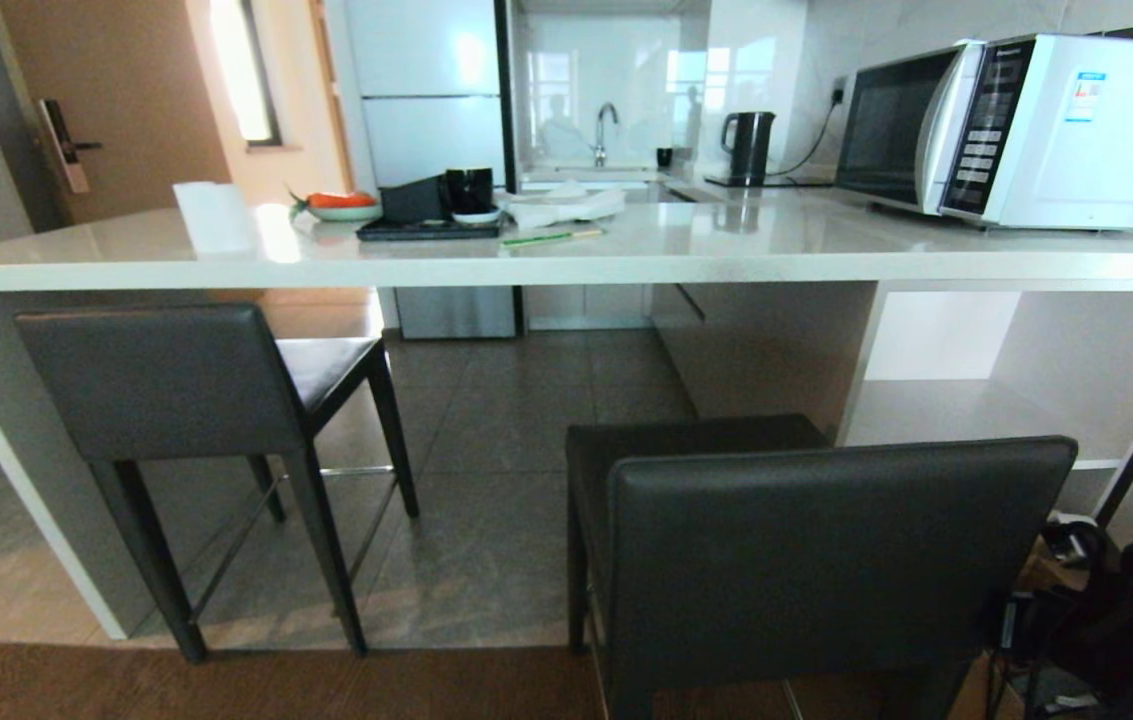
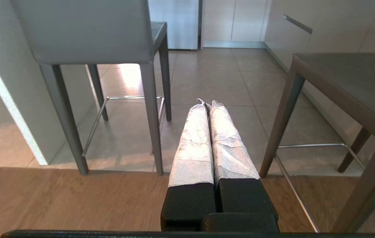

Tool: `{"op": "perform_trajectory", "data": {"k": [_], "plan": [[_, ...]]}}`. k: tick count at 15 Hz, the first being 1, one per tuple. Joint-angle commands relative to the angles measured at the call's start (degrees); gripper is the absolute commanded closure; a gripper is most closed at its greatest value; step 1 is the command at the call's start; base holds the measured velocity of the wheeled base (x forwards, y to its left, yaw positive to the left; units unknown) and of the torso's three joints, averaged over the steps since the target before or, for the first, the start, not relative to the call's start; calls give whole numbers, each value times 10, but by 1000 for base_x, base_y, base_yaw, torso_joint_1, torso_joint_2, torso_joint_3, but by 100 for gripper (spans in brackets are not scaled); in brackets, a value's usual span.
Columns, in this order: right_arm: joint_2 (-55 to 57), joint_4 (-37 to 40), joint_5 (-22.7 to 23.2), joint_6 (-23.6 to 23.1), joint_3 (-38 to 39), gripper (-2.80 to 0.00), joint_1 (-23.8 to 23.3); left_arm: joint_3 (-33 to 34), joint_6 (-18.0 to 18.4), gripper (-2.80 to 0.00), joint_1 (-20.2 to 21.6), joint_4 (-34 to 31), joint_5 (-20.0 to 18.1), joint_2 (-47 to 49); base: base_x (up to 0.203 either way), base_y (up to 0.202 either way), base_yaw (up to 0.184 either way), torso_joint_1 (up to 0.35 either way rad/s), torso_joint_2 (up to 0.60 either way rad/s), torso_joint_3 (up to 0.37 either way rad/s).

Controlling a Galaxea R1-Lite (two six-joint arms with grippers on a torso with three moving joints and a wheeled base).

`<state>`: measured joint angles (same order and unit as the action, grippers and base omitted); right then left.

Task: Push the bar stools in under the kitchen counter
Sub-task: Push the gray chair back under the dining table

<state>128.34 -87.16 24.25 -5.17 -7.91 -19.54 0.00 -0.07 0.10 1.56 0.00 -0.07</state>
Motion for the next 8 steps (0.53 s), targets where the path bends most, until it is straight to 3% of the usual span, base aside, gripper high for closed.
{"op": "perform_trajectory", "data": {"k": [1, 8], "plan": [[4, -5, 3, 1, 33, 0, 18, 4, 0, 0, 0, 0, 0, 0, 0, 0, 0, 0, 0, 0], [-7, -5, -2, 3, 28, 0, 109, 4, 0, 0, 0, 0, 0, 0, 0, 0, 0, 0, 0, 0]]}}
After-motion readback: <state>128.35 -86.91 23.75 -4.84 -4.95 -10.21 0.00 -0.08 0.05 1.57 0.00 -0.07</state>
